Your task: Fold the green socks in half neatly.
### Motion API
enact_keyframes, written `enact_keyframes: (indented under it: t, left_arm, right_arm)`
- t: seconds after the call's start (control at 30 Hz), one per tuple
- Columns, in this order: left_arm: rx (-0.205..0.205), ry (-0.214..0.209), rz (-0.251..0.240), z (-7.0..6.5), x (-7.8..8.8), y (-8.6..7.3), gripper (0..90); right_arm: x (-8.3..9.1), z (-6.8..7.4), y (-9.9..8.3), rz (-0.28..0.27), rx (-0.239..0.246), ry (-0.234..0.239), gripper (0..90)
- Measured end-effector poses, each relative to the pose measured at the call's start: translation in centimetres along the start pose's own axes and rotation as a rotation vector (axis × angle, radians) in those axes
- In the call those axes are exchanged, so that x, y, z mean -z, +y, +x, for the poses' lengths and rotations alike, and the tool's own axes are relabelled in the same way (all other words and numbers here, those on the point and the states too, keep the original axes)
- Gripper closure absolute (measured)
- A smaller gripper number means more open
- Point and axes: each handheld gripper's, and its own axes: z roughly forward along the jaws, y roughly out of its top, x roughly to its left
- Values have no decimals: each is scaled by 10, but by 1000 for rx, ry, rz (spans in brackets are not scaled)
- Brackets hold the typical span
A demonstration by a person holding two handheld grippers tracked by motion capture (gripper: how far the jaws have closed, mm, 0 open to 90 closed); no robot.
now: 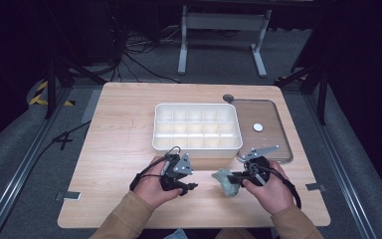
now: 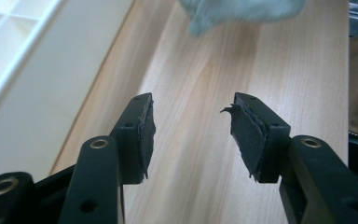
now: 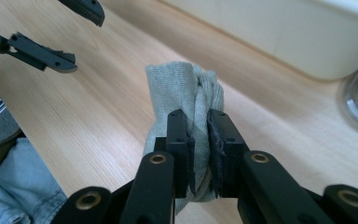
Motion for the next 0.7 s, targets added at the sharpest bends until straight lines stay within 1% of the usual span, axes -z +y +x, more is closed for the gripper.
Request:
enact_keyframes:
  t: [0.07, 0.1, 0.13, 0.17, 0.23, 0.33, 0.37, 0.6, 0.7]
  left_arm:
    - [10, 7, -9, 3, 5, -2, 497]
    - [10, 7, -9, 3, 5, -2, 496]
    - [10, 7, -9, 3, 5, -2, 496]
    - [16, 14, -11, 5, 8, -3, 496]
    - [31, 21, -16, 7, 12, -4, 496]
    - [38, 27, -21, 10, 16, -6, 496]
    - [49, 32, -24, 10, 17, -7, 496]
    - [61, 36, -30, 14, 20, -10, 496]
    - [67, 38, -35, 15, 21, -11, 494]
  right_arm:
    - [7, 0, 6, -8, 5, -4, 801]
    - [7, 0, 6, -8, 5, -4, 801]
    - [12, -1, 12, -10, 12, -13, 801]
    - [12, -1, 12, -10, 12, -13, 801]
    - [17, -2, 17, -16, 15, -14, 800]
    - [23, -3, 24, -24, 23, -25, 800]
    - [25, -4, 27, -27, 27, -26, 800]
    - [35, -10, 43, -36, 28, -45, 801]
    - [38, -13, 50, -40, 36, -51, 801]
